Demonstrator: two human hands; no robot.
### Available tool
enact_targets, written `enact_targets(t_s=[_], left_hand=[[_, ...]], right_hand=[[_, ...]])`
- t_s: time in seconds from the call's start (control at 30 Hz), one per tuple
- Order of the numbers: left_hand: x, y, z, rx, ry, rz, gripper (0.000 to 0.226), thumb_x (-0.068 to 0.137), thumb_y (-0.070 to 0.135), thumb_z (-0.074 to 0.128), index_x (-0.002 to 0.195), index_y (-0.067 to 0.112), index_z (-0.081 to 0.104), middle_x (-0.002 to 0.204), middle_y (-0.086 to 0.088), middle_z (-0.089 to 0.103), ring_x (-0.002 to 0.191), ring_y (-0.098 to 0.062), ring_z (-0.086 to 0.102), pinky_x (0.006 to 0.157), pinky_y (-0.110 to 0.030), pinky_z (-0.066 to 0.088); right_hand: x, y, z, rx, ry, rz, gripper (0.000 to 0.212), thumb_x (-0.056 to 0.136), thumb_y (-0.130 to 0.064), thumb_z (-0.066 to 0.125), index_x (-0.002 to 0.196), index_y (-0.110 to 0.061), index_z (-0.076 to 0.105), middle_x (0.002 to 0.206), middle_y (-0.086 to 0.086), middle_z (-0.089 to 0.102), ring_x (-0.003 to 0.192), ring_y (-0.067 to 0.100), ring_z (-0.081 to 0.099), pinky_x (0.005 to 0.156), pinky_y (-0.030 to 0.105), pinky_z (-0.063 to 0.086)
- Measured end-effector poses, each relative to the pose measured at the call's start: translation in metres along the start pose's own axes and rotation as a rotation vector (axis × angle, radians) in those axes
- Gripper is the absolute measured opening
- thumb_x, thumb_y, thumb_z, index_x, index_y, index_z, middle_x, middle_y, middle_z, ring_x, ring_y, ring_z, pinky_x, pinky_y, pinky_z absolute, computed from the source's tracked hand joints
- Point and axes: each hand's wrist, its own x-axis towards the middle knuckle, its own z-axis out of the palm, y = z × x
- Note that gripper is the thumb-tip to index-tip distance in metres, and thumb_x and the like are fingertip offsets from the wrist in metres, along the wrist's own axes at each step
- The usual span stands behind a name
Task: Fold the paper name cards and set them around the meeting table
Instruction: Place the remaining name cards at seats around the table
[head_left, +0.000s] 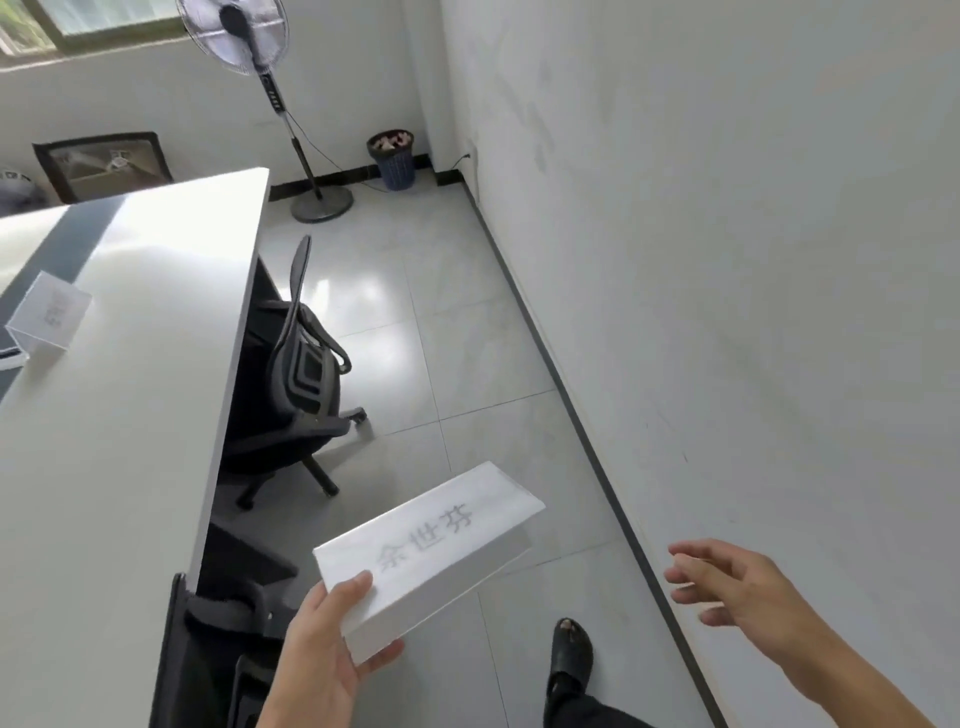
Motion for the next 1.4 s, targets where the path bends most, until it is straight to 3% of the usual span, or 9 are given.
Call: enact_targets(t_s=[0.1,0.2,0.37,0.5,0.6,0.7,0.87,1.03,1.4], left_hand=[[0.051,0.049,0.028,-0.036,0.048,0.043,0.076,0.049,0.029,0.075,0.121,0.01,0.057,0.112,-0.02,0.063,0.094,-0.039,0.059,0.07,-0.043,0.051],[0.094,0.083,0.049,-0.074,0.095,0.086,0.061,0.063,0.026,0.07,0.121,0.01,0.057,0.118,-0.021,0.062,0.095,-0.036,0.06,0.071,-0.044,0.051],[0.18,0.129,0.056,-0.112,0.141,0.035,0.084,0.039,0.036,0.075,0.119,0.015,0.06,0.115,-0.016,0.066,0.097,-0.038,0.061,0.074,-0.046,0.052],[0.274,0.178,0.06,-0.125,0.17,0.025,0.072,0.044,0.028,0.075,0.113,0.013,0.06,0.108,-0.015,0.065,0.091,-0.036,0.061,0.071,-0.044,0.051],[0.348,0.231,0.064,-0.112,0.153,0.034,0.069,0.052,0.027,0.071,0.118,0.011,0.059,0.108,-0.015,0.065,0.091,-0.035,0.06,0.069,-0.041,0.051],[0.414,0.302,0.077,-0.061,0.126,0.073,0.081,0.041,0.037,0.075,0.117,0.014,0.061,0.116,-0.018,0.066,0.095,-0.037,0.062,0.071,-0.043,0.052],[0.519,0.402,0.113,0.031,0.045,0.146,0.073,0.047,0.042,0.073,0.115,0.016,0.062,0.117,-0.013,0.068,0.104,-0.034,0.063,0.069,-0.041,0.056],[0.631,0.466,0.148,0.047,0.018,0.138,0.074,0.044,0.04,0.074,0.112,0.014,0.062,0.104,-0.01,0.069,0.091,-0.029,0.062,0.067,-0.041,0.055],[0.828,0.606,0.197,-0.026,0.204,0.153,0.083,0.036,0.038,0.075,0.114,0.013,0.061,0.112,-0.017,0.066,0.096,-0.037,0.063,0.068,-0.043,0.056]], right_hand=[[0.074,-0.066,0.003,-0.012,-0.055,-0.062,0.016,0.091,-0.023,0.062,0.104,-0.017,0.069,0.09,0.003,0.077,0.083,0.02,0.073,0.069,0.03,0.052],[0.14,-0.13,0.006,-0.076,-0.114,-0.116,0.017,0.091,-0.026,0.061,0.105,-0.02,0.068,0.091,0.001,0.076,0.082,0.016,0.073,0.071,0.03,0.053],[0.242,-0.215,0.026,-0.087,-0.181,-0.182,0.016,0.091,-0.027,0.06,0.104,-0.022,0.068,0.09,0.001,0.077,0.081,0.014,0.073,0.072,0.029,0.056],[0.332,-0.259,0.053,-0.093,-0.169,-0.137,0.017,0.09,-0.026,0.061,0.104,-0.02,0.069,0.089,0.0,0.077,0.082,0.017,0.073,0.072,0.031,0.055],[0.39,-0.295,0.069,-0.078,-0.133,-0.086,0.017,0.091,-0.024,0.061,0.105,-0.017,0.069,0.088,0.003,0.077,0.082,0.02,0.073,0.072,0.034,0.053],[0.438,-0.349,0.084,-0.066,-0.127,-0.066,0.017,0.09,-0.023,0.062,0.104,-0.017,0.07,0.087,0.002,0.078,0.081,0.019,0.074,0.072,0.033,0.053],[0.519,-0.431,0.091,-0.017,-0.065,-0.098,0.015,0.091,-0.026,0.06,0.102,-0.023,0.07,0.09,-0.001,0.077,0.082,0.015,0.073,0.075,0.032,0.054],[0.624,-0.483,0.106,-0.038,-0.069,-0.037,0.015,0.092,-0.024,0.06,0.103,-0.021,0.07,0.09,0.0,0.077,0.083,0.016,0.074,0.08,0.039,0.054],[0.899,-0.708,0.146,-0.137,-0.218,-0.16,0.016,0.091,-0.023,0.061,0.103,-0.018,0.069,0.091,0.003,0.076,0.083,0.018,0.073,0.075,0.034,0.053]])
